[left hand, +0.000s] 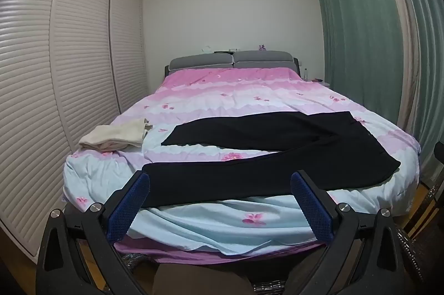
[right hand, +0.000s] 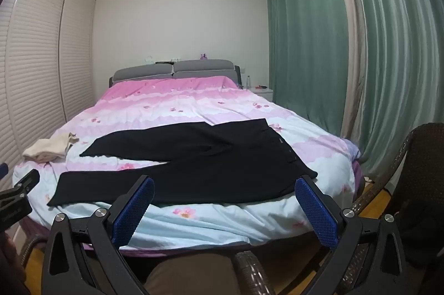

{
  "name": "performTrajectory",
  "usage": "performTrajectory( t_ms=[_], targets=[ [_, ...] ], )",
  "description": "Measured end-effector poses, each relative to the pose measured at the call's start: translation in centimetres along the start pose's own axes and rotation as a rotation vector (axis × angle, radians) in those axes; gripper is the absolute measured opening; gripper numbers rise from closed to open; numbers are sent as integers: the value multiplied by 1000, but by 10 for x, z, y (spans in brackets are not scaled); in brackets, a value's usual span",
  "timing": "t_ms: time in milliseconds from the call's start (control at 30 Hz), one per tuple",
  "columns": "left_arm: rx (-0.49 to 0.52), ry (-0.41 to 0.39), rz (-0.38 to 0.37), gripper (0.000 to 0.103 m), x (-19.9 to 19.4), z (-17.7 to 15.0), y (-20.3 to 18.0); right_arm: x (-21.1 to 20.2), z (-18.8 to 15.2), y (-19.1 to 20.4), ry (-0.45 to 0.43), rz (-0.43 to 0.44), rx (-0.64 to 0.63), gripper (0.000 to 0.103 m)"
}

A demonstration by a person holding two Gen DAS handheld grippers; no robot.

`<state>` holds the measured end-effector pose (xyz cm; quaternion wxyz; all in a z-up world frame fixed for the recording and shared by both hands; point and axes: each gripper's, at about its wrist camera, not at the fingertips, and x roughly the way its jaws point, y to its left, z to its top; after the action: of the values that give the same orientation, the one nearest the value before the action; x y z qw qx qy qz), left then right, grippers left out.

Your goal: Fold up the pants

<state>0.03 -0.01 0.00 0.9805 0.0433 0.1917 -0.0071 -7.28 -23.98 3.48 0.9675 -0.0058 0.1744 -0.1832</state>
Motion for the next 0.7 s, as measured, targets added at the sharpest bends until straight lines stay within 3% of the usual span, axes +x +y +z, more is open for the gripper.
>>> performTrajectory(
  t_ms=[267,700],
  targets=[
    [16,-7,-3,103,-1,-2,-13,0,1,0,3,2,5,103],
    [-9,2,-18,103,-1,-2,0,-1,2,-1,3,4,11,103]
  ],
)
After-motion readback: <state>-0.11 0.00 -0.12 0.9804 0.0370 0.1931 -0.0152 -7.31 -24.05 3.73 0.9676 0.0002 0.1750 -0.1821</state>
